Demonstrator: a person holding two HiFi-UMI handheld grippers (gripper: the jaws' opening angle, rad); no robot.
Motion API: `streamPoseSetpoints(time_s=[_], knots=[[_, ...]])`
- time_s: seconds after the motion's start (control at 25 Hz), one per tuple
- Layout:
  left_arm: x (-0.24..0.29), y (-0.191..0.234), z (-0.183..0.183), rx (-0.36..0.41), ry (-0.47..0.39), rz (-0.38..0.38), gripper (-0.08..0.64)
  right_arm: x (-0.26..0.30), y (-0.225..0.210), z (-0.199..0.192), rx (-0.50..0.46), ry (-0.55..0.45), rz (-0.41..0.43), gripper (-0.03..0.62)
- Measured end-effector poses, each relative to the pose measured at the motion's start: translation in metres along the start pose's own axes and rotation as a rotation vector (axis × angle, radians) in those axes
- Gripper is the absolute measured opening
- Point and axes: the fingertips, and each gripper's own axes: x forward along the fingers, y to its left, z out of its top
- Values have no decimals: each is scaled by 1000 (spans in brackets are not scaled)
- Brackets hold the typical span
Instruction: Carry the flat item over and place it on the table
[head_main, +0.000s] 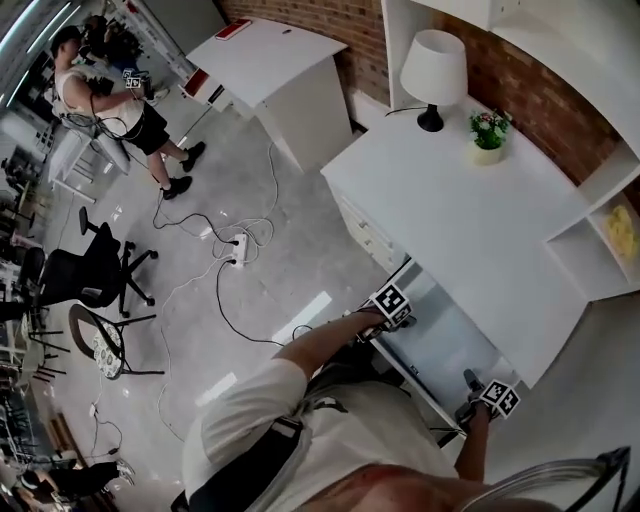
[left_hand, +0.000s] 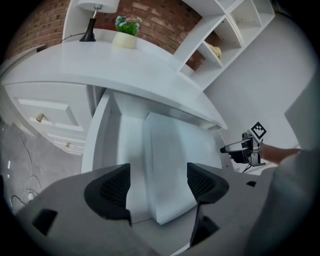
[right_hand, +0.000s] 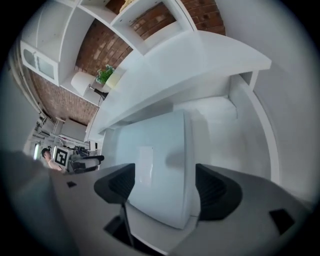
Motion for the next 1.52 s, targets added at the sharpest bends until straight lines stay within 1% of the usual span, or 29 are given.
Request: streamPoseSetpoints(time_s=[0.12,0.24,0.32,0.36,0.44,0.48,0.52,0.56,0.6,0.64,0.68,0.76,0.8,0.84,0.92,0.96,1.0,1.08,1.2,1.36,1.52], knots=[[6,8,-13,-1,43,-8,341,13,-7,-5,6,34,-18,376],[18,6,-19,6,75,-25,341,15,-26,-11,51,38,-44,382],[34,11,-22,2,84,-45,339,32,-40,-13,67,34,-45,385],[41,11,-25,-7,93,-69,339,44,-47,-14,69,29,-35,387],[50,-12,-41,-56,139,-179,339,61,-55,-22,90,29,-2,390],[52,-23,-50,-78,166,-220,339,62,-56,-29,110,37,12,390],[55,-23,-57,-85,181,-221,339,61,-54,-35,129,47,25,392],[58,-12,-58,-81,179,-191,339,59,-51,-36,147,54,40,393],[61,2,-53,-75,163,-157,339,57,-47,-33,167,56,61,393],[63,10,-45,-85,146,-149,339,54,-44,-28,190,50,85,393],[63,10,-40,-115,140,-170,339,50,-41,-24,212,39,112,393],[57,0,-42,-175,163,-236,339,49,-33,-26,247,22,160,380],[51,-5,-47,-175,182,-251,306,49,-28,-31,250,24,173,345],[46,-9,-50,-151,195,-245,296,50,-23,-35,237,36,174,344],[41,-13,-51,-84,203,-207,298,45,-13,-38,182,82,166,350],[39,-16,-50,-73,203,-203,298,41,-10,-38,154,104,159,350],[36,-19,-47,-76,201,-213,298,36,-9,-36,133,114,153,350],[26,-25,-41,-88,182,-242,290,27,-5,-31,115,98,158,349],[9,-28,-33,-102,134,-260,288,16,6,-25,108,63,194,329],[-14,-40,-20,-141,75,-303,291,-5,20,-21,82,60,240,325],[-30,-51,-16,-186,65,-331,293,-22,28,-20,89,65,285,327]])
